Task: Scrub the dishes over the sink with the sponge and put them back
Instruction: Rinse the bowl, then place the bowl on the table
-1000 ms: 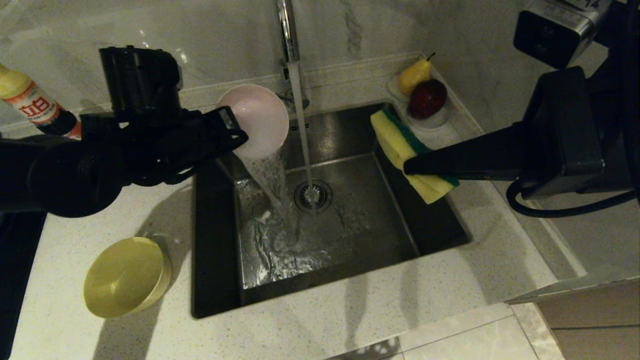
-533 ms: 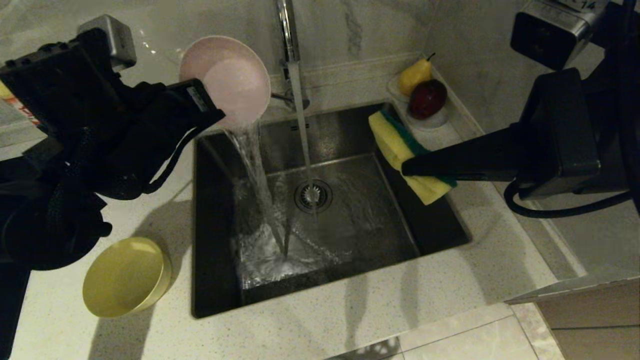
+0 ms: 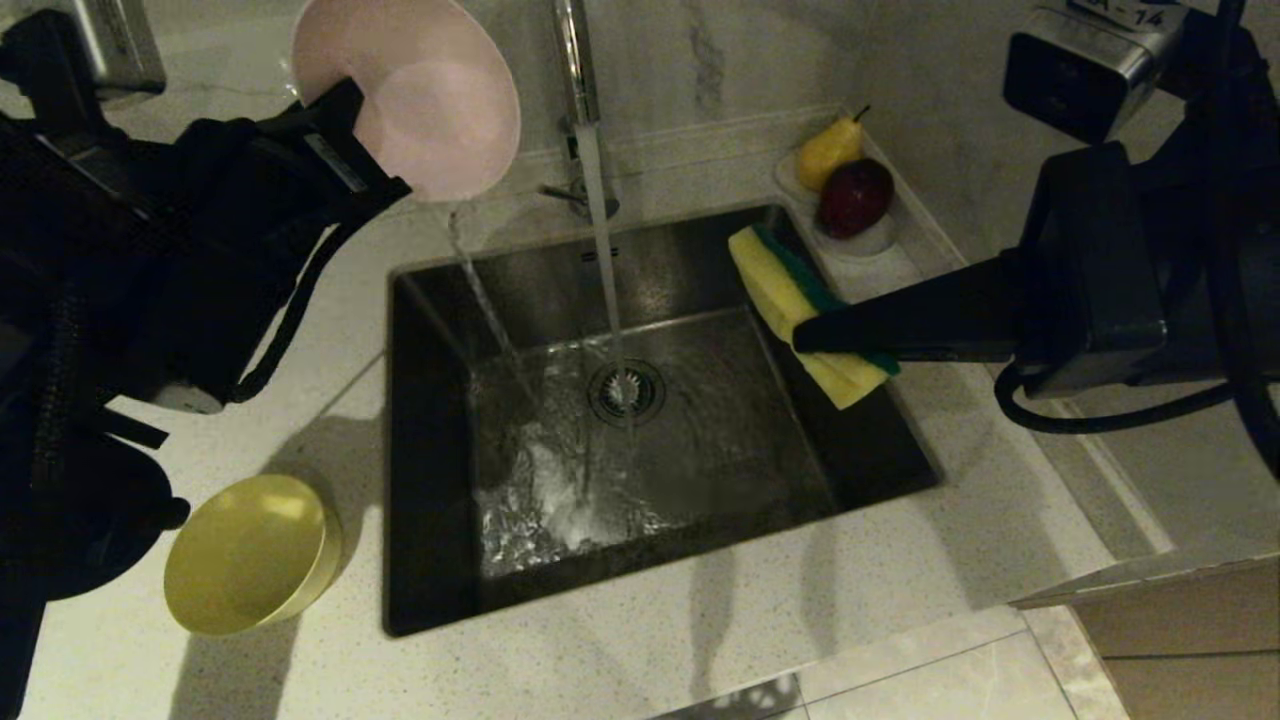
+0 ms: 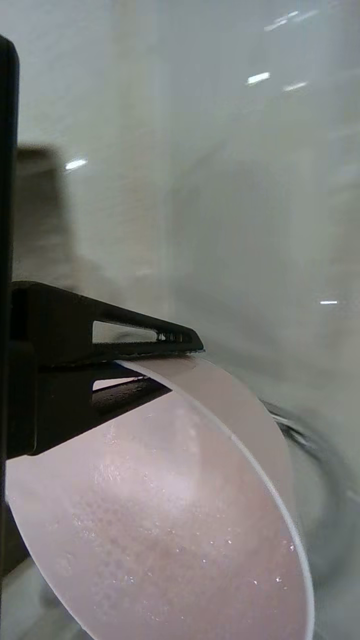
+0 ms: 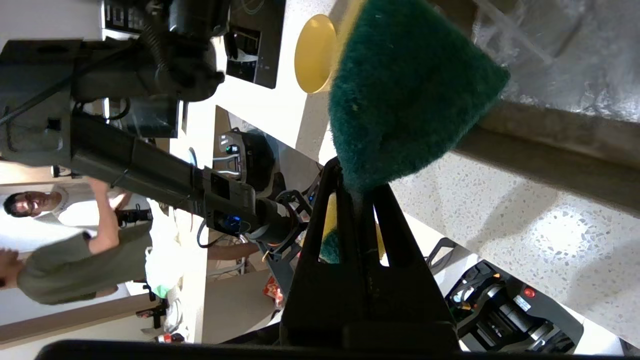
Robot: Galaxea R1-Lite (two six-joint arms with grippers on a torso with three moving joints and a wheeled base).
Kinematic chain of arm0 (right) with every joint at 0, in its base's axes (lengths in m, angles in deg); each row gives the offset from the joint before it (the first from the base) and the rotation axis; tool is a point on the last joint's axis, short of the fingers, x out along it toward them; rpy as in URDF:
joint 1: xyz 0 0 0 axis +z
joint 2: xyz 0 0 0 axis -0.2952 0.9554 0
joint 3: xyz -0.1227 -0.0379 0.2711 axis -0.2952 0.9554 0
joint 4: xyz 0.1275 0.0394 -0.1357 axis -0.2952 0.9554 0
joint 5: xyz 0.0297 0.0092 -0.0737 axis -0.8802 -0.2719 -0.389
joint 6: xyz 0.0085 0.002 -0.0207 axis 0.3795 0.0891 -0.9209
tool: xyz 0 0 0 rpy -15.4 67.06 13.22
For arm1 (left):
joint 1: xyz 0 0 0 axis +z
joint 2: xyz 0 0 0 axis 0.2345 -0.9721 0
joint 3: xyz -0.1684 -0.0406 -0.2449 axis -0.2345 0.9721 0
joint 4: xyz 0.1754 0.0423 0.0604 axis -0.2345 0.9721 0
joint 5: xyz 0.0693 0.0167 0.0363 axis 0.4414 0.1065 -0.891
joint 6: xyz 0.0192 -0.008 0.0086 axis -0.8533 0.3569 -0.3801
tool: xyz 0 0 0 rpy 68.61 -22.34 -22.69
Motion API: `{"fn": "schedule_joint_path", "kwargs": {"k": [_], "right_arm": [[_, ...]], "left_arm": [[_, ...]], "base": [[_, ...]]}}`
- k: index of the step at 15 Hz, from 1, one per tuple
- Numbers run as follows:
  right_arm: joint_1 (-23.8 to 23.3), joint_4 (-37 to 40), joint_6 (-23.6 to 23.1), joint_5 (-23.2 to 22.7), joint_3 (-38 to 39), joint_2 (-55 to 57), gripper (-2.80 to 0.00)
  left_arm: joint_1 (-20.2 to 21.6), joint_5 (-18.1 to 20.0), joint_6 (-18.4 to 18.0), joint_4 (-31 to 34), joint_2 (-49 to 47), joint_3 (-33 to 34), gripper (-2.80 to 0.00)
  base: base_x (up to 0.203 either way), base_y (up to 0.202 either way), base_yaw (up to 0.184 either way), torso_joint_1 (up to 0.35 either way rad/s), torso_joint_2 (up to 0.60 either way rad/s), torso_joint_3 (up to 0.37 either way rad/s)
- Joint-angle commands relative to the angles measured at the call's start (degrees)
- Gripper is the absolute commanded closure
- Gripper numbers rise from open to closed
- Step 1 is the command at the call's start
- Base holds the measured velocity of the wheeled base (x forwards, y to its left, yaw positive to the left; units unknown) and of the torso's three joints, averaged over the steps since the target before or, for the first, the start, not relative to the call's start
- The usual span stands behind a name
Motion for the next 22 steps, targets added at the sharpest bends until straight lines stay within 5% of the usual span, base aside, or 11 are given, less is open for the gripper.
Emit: {"fn": "schedule_joint_path", "kwargs": {"k": [1,8,10,13,15,17,19,22], "right_arm": [[0.1,0.0,0.1,-0.1,-0.2,1.0,0.0],[0.1,0.1,0.2,-0.1,0.1,0.8,0.0],[0.1,0.1,0.1,-0.1,0.3,0.4,0.0],[-1.5,0.1,0.0,0.0,0.2,1.0,0.0],[-2.3,0.4,0.0,0.0,0.8,0.3,0.0],[-2.6,1.5,0.2,0.1,1.0,-0.2,0.0],[-3.4,2.5,0.1,0.1,1.2,-0.9,0.0],[-4.6,2.9,0.1,0.1,1.7,-1.4,0.0]], "left_arm": [[0.0,2.2,-3.1,-6.1,0.3,2.5,0.0],[0.6,3.5,-3.0,-4.7,1.4,3.4,0.0],[1.3,2.5,-2.0,9.4,3.1,3.6,0.0],[1.8,1.4,4.5,36.4,10.5,0.4,0.0],[2.0,0.6,10.5,57.8,15.2,-6.4,0.0],[3.6,0.1,20.1,74.3,17.3,-18.0,0.0],[7.1,-1.0,28.0,88.4,17.9,-25.9,0.0],[14.6,-5.1,33.0,94.1,17.8,-28.0,0.0]], "base": [[0.0,0.0,0.0,0.0,0.0,0.0],[0.0,0.0,0.0,0.0,0.0,0.0],[0.0,0.0,0.0,0.0,0.0,0.0],[0.0,0.0,0.0,0.0,0.0,0.0],[0.0,0.0,0.0,0.0,0.0,0.0],[0.0,0.0,0.0,0.0,0.0,0.0],[0.0,0.0,0.0,0.0,0.0,0.0],[0.0,0.0,0.0,0.0,0.0,0.0]]}}
